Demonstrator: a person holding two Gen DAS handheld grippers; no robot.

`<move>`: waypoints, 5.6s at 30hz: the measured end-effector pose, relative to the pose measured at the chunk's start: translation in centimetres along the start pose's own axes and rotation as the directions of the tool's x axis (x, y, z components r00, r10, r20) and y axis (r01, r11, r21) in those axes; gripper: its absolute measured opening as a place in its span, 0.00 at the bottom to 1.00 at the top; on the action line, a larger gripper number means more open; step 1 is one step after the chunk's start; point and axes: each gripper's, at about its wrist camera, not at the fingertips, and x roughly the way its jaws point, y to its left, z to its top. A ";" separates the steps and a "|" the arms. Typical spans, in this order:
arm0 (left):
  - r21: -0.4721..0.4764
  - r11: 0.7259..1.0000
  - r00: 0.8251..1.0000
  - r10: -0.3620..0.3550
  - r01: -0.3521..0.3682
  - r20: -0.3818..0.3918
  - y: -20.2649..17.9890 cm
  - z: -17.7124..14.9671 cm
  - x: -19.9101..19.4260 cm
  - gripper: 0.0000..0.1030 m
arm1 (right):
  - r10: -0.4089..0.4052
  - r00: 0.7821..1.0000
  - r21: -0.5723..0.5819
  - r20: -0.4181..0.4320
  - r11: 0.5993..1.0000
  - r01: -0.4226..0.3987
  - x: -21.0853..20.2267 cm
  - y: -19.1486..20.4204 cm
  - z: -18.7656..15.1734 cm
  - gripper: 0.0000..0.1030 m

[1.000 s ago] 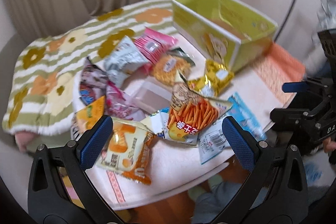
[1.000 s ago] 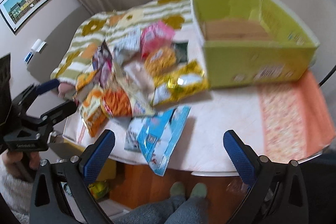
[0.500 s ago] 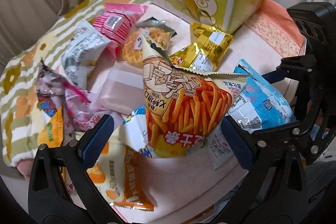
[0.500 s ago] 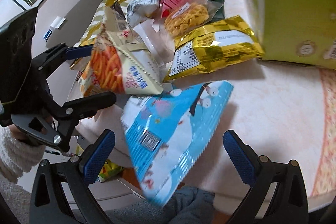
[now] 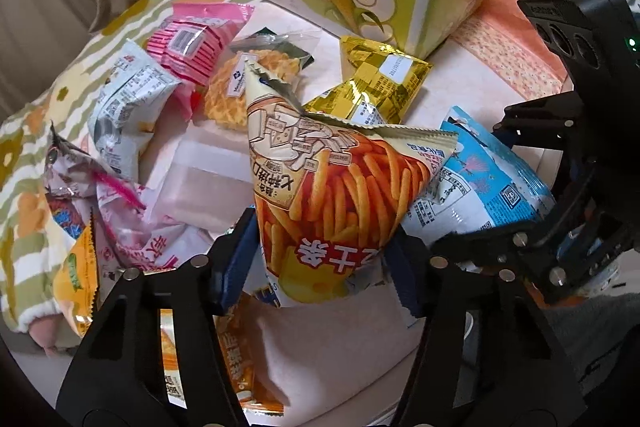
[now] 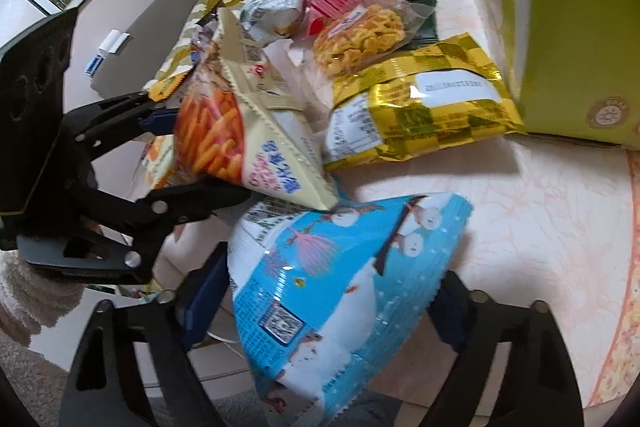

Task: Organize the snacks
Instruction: 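Grasp the orange fries bag with the left tool while the right tool grasps the blue snowman bag, then carry both bags over the yellow-green box and release them inside, then withdraw both tools from the box back toward the snack pile, then grasp the yellow chips bag with the left tool while the right tool grasps the orange egg-cake bag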

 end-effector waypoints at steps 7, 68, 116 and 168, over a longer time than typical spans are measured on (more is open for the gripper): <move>-0.046 0.999 1.000 -0.002 0.003 0.031 0.2 -0.1 -2.0 0.48 | -0.013 1.000 0.039 0.015 0.999 0.013 -1.6 -0.3 -0.5 0.68; -0.262 0.965 0.994 0.026 0.002 0.103 3.0 35.2 5.0 0.50 | -0.331 0.906 0.124 0.263 0.943 0.308 -19.3 -17.5 18.0 0.68; -0.419 0.899 0.959 0.220 -0.128 0.178 2.4 27.9 -6.0 0.99 | -0.327 0.859 0.092 0.394 0.944 0.318 -23.1 -15.4 20.2 1.00; -0.462 0.887 1.000 0.015 -0.007 0.014 18.3 -7.7 -9.2 0.99 | -0.058 0.998 0.136 -0.018 0.989 0.060 4.4 13.2 4.1 1.00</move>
